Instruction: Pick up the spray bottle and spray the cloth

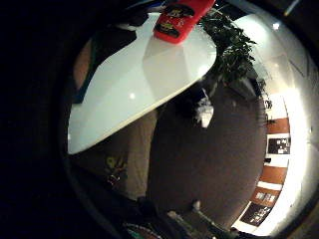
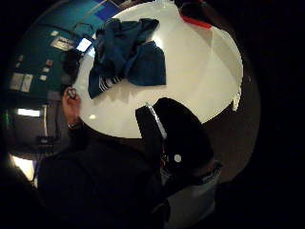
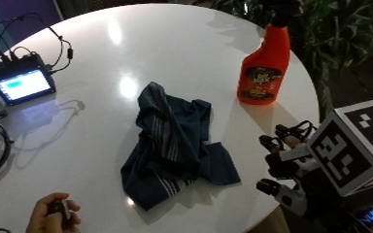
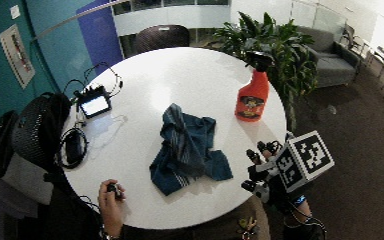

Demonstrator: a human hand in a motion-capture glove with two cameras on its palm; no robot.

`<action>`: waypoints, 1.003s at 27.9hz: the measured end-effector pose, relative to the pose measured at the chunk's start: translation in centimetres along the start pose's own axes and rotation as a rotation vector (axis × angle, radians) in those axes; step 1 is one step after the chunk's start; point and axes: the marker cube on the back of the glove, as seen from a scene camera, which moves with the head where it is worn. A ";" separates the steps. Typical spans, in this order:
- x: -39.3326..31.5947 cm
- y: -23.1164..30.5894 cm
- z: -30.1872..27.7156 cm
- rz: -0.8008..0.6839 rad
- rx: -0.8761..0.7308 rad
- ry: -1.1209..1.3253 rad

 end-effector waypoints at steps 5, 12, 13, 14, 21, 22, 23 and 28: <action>-0.2 -2.6 -0.8 -0.001 0.067 -0.031; 1.6 -8.3 -2.5 0.149 0.255 -0.148; 2.0 -9.0 -2.6 0.183 0.272 -0.166; 2.3 -9.7 -2.6 0.217 0.286 -0.185; 3.0 -15.3 -2.5 0.406 0.372 -0.236; 2.6 -16.1 -2.3 0.416 0.378 -0.242; 2.1 -16.8 -2.2 0.422 0.384 -0.250; 0.5 -20.3 -1.4 0.429 0.397 -0.360</action>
